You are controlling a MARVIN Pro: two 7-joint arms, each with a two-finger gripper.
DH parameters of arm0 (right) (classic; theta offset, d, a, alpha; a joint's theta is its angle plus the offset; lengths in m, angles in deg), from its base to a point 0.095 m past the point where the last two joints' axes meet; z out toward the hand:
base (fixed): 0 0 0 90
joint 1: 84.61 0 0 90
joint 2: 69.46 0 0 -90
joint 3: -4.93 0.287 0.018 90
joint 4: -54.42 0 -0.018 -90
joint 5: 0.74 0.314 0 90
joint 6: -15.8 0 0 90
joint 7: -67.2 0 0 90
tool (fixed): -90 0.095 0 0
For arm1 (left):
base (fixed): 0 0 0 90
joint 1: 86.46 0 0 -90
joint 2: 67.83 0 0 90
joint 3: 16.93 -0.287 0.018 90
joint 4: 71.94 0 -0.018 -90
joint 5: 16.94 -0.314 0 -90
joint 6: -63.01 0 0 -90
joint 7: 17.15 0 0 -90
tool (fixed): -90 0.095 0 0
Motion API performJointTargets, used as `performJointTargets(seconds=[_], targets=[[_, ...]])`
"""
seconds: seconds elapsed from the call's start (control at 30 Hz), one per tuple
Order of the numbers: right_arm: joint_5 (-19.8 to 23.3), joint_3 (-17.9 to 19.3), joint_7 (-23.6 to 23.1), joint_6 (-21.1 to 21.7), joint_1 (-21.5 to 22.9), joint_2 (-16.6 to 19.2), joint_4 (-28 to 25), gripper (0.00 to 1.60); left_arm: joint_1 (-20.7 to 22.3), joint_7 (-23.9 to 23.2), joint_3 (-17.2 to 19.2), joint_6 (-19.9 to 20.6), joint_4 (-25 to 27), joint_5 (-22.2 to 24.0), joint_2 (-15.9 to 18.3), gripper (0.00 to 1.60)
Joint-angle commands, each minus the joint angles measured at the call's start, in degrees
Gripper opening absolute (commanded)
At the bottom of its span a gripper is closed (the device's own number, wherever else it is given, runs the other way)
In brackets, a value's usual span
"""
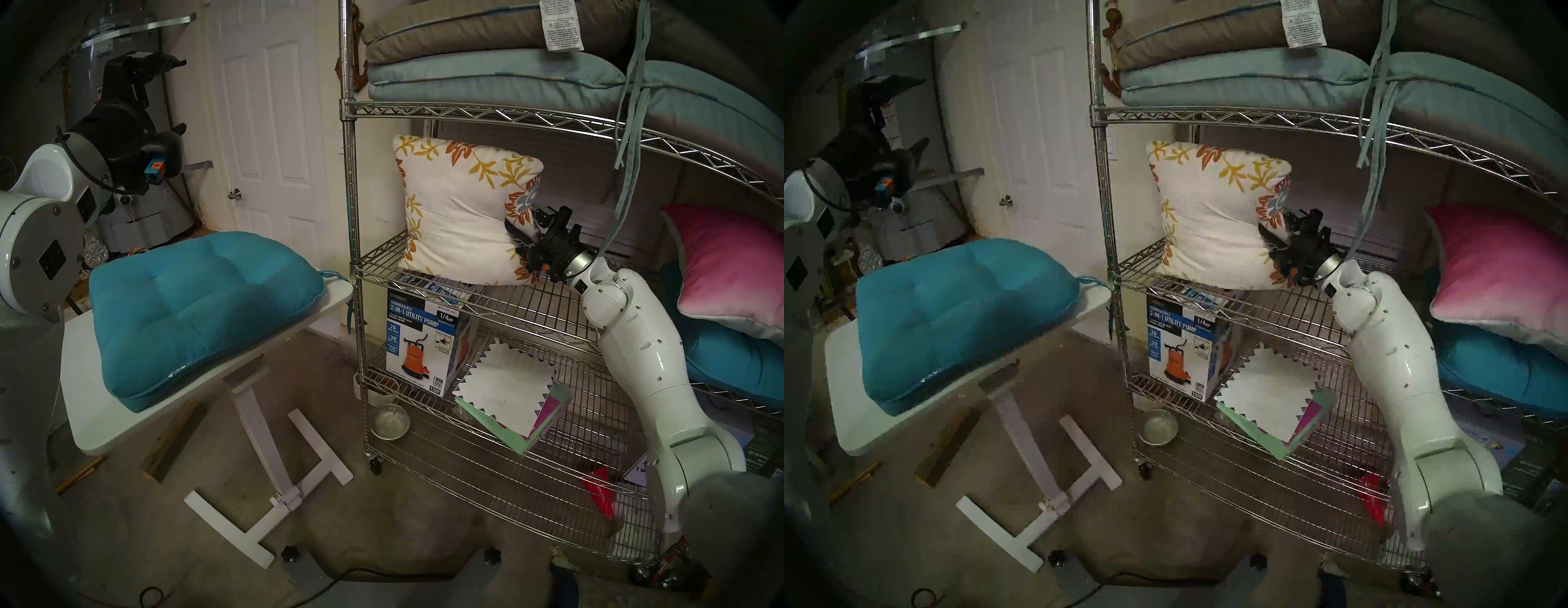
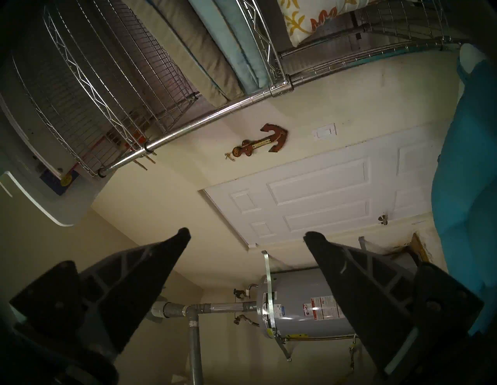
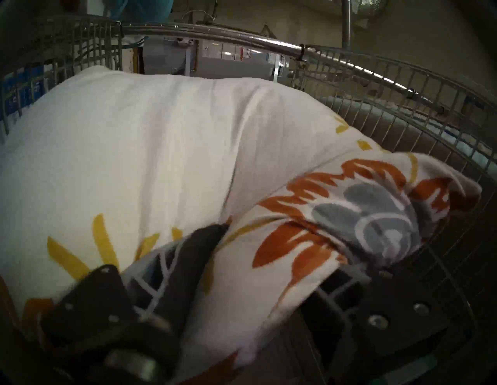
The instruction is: Put cushion on the shelf
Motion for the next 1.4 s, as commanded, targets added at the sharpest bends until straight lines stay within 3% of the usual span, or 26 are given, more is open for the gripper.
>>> performJointTargets(seconds=[0.0, 0.17, 0.2, 0.23, 0.27, 0.73, 1.0, 1.13, 1.37], targets=[[1.9, 0.2, 1.6, 0.6, -4.8, -2.3, -6.2, 1.6, 0.3, 0.2, 0.3, -0.1, 0.5, 0.1, 0.0, 1.6], [2.3, 1.3, 0.8, 3.5, -9.1, -1.8, -9.2, 1.6, 0.2, 0.2, 0.4, -0.1, 0.5, 0.1, 0.0, 1.6], [2.3, 1.5, 0.7, 3.7, -9.5, -1.7, -9.3, 1.5, 0.2, 0.2, 0.4, -0.1, 0.5, 0.1, 0.0, 1.6], [2.1, 1.8, 1.8, 3.9, -9.8, -1.9, -9.1, 0.81, 0.2, 0.2, 0.4, -0.1, 0.5, 0.1, 0.0, 1.6], [2.2, 2.0, 1.7, 4.0, -10.0, -1.8, -9.1, 0.0, 0.2, 0.2, 0.4, -0.1, 0.5, 0.1, 0.0, 1.6], [1.2, 3.3, 2.4, 3.2, -9.9, -0.5, -6.4, 0.0, 0.2, 0.2, 0.4, -0.1, 0.5, 0.1, 0.0, 1.6], [-1.6, 1.7, 2.5, 2.7, -5.0, -0.7, -1.7, 0.0, 0.3, 0.2, 0.4, -0.1, 0.5, 0.1, 0.0, 1.6], [-3.4, 0.7, 2.3, 2.5, -0.2, -2.0, 1.6, 0.0, 0.3, 0.2, 0.3, -0.1, 0.5, 0.1, 0.0, 1.6], [-5.9, 0.4, 2.5, 2.8, 4.3, -4.8, 7.0, 0.0, 0.4, 0.3, 0.3, -0.1, 0.5, 0.1, 0.0, 1.6]])
